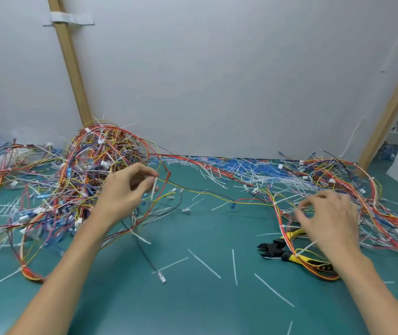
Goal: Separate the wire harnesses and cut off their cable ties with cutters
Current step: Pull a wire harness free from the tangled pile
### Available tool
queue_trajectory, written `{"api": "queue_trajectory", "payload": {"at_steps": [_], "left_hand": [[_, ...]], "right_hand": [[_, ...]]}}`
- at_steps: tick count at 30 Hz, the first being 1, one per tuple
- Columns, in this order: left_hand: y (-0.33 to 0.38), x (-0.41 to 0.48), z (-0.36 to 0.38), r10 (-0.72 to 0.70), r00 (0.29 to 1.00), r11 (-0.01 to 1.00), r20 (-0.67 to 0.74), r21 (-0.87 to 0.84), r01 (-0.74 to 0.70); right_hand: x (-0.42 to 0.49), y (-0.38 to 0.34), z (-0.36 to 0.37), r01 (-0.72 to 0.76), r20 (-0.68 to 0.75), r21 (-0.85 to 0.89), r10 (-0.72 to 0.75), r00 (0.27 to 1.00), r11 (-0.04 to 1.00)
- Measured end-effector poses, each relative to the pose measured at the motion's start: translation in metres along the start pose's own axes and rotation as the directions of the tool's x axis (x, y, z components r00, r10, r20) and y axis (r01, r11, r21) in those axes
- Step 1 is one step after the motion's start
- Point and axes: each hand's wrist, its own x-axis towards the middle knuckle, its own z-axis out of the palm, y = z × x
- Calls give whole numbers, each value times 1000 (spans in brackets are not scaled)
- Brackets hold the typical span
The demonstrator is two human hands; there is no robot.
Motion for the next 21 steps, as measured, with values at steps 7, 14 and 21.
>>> {"api": "queue_trajectory", "payload": {"at_steps": [7,14,21], "left_hand": [[12,-1,7,43,998,983,-39,-174,-49],[25,-5,19,68,997,924,-33,-374,-76],[22,-10,25,199,976,970,-89,-120,-209]], "right_hand": [[-4,-91,-55,412,-288,503,-302,909,760],[-2,-170,-45,373,-11,804,-616,787,462],[15,-189,-36,397,42,758,-646,762,518]]}}
